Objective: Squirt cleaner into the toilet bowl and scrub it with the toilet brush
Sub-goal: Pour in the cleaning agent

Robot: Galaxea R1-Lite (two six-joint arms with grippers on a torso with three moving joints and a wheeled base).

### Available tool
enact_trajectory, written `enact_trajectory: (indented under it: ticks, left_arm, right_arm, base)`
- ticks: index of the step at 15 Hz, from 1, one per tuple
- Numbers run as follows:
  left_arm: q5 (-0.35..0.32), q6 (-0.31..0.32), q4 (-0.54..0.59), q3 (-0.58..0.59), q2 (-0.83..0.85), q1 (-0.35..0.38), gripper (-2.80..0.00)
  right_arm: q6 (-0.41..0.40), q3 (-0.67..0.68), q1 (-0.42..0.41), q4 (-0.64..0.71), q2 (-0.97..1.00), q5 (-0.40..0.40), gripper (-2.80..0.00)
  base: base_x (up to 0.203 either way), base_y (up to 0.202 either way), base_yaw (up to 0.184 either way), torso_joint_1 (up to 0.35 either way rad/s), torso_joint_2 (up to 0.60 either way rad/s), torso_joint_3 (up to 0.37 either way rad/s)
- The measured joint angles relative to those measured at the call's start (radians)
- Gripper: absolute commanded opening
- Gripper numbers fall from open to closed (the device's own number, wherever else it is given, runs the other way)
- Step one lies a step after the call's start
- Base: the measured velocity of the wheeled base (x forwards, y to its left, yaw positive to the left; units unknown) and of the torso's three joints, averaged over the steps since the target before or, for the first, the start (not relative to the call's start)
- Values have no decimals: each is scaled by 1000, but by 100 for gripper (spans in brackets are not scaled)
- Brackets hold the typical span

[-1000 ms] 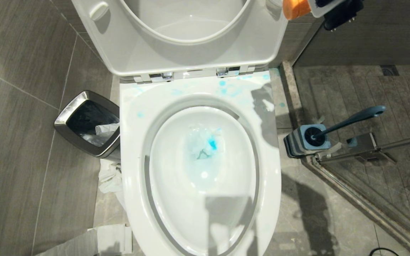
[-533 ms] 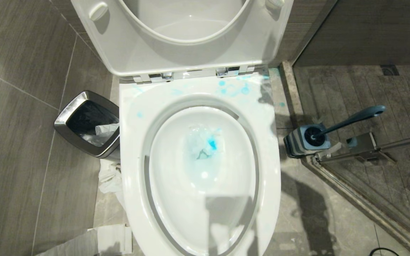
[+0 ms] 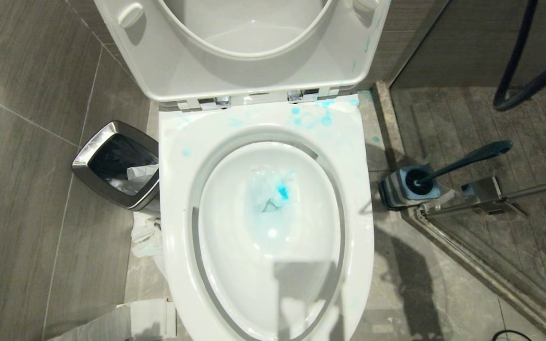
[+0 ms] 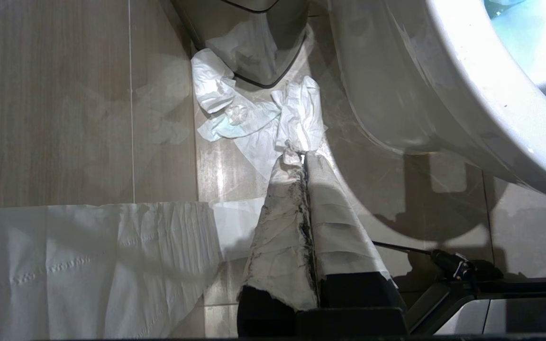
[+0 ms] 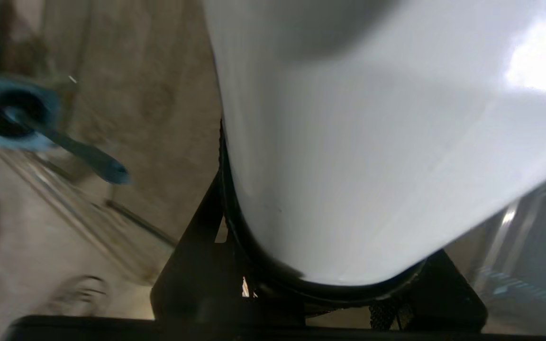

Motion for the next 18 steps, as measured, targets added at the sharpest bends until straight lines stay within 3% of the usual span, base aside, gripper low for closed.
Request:
enact_trajectory:
  ticks: [2, 8, 10, 13, 14, 18]
  left_arm:
    - [0, 0, 0, 0, 0, 0, -280]
    - [0, 0, 0, 0, 0, 0, -280]
    - [0, 0, 0, 0, 0, 0, -280]
    - [-1, 0, 0, 0, 0, 0, -280]
    - [-1, 0, 0, 0, 0, 0, -280]
    - [0, 0, 0, 0, 0, 0, -280]
  right_arm:
    - [-5, 5, 0, -86, 14, -1, -280]
    - [-11, 39, 0, -131, 11, 1, -280]
    - [-103, 63, -1, -104, -12, 0, -280]
    - [-382, 30, -56, 15, -49, 2, -280]
    - [-420, 26, -91, 23, -56, 1, -280]
    - [-428, 103, -155, 39, -85, 1, -280]
  base:
    - [0, 0, 0, 0, 0, 0]
    - [0, 0, 0, 0, 0, 0]
    - [0, 0, 0, 0, 0, 0]
    - [0, 0, 0, 0, 0, 0]
    - [0, 0, 0, 0, 0, 0]
    - [0, 0, 0, 0, 0, 0]
